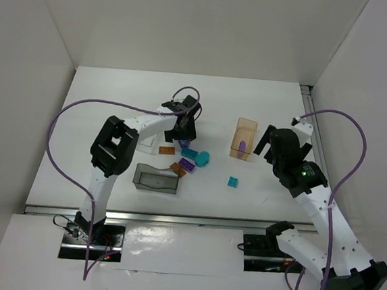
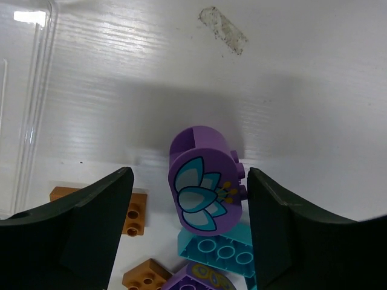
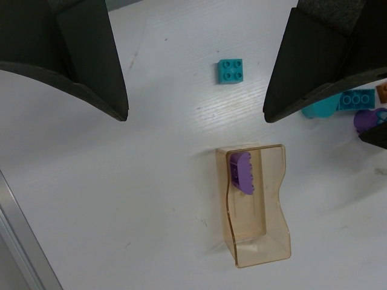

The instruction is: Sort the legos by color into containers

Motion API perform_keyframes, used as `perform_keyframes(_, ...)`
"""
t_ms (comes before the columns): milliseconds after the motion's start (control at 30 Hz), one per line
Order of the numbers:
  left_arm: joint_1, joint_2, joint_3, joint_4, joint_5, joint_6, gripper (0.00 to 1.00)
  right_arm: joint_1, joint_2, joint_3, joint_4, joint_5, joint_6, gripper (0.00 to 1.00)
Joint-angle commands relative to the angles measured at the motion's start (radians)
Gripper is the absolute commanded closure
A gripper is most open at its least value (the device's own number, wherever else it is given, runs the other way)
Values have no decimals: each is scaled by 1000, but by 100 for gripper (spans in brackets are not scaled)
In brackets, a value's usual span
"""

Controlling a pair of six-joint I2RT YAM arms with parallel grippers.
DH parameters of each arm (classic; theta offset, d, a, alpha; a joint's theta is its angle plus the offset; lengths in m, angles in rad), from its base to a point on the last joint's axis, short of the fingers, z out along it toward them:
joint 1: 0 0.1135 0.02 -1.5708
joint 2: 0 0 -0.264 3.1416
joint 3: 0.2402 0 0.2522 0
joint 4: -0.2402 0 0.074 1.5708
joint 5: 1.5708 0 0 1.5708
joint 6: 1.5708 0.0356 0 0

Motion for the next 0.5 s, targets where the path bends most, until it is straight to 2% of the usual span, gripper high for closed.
perform_keyframes(0,-21,16,35,-22,-37,-29,19,-4,-17,-16,36,-10,3,0)
perform_keyframes(167,-41,36,64,-32,-28,-30,35,-4,-17,-16,36,-19,3,0)
perform_keyframes(200,-41,36,75,-32,-28,-21,46,-4,-17,-16,36,-19,3,0)
perform_keyframes(267,-41,27,99,-32,-28,-10,60,-4,-17,-16,36,-19,3,0)
perform_keyframes(333,-50,18,121,-42,-19,16,67,-4,-26,-16,25,-10,3,0)
perform_keyframes(467,-134,30,249,-19,7,106,68,-4,-44,-6,16,1,3,0)
